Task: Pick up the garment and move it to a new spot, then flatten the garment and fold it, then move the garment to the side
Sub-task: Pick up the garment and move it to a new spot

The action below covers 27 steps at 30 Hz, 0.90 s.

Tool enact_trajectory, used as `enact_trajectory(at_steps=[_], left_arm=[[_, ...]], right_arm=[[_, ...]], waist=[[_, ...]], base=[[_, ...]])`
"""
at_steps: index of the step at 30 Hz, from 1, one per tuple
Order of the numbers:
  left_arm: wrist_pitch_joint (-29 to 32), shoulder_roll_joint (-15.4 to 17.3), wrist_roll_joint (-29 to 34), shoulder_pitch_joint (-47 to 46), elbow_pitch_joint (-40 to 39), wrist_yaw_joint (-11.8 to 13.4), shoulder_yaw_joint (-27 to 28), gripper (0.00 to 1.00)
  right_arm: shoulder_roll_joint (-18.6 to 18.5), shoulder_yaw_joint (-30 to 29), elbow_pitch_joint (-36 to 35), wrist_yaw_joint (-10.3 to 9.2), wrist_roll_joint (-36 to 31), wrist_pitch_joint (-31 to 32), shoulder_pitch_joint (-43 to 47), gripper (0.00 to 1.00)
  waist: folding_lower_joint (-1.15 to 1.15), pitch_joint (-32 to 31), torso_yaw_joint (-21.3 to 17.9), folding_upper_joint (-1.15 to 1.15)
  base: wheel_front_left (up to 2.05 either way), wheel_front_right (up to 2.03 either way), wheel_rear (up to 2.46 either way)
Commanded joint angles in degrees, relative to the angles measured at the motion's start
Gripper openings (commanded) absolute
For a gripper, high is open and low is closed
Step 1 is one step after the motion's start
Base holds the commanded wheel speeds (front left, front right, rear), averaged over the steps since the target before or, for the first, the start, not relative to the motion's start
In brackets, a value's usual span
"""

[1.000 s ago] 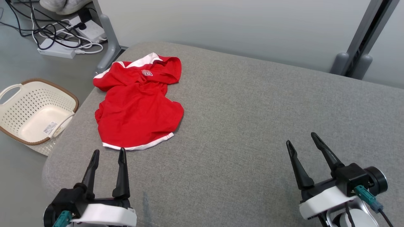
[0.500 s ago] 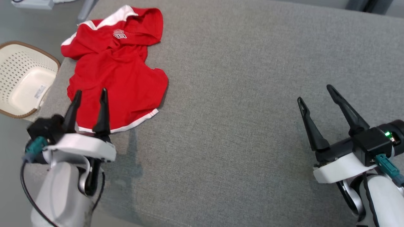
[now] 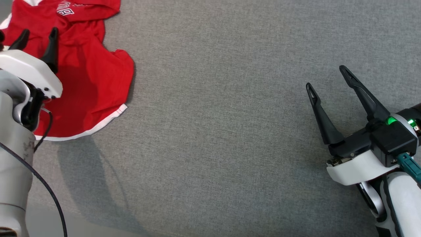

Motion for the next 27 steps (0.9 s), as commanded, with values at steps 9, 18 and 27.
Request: enact_trajectory(at_steps=[9, 18, 27], left_arm=[[10.55, 3.42, -5.48, -8.88, 8.12, -0.08, -4.84, 1.0], [11.41, 4.17, -6.3, -12.42, 16.82, -0.08, -6.04, 0.26], [6.5, 3.88, -7.07, -11.06, 16.71, -0.08, -9.15, 0.0]], right_arm=[[0.21, 0.4, -1.26, -0.02, -1.32, -0.75, -1.28, 1.0], [1.2, 0.44, 0.33, -0.02, -1.94, -2.18, -2.24, 1.0], [2.42, 0.45, 3.0, -0.02, -2.02, -4.08, -2.14, 1.0]], waist=[[0.0, 3.81, -3.52, 0.0], [0.0, 5.06, -5.37, 0.0], [0.0, 2.17, -6.0, 0.0]], base=[[0.0, 0.0, 0.0], [0.0, 0.0, 0.0], [0.0, 0.0, 0.0]])
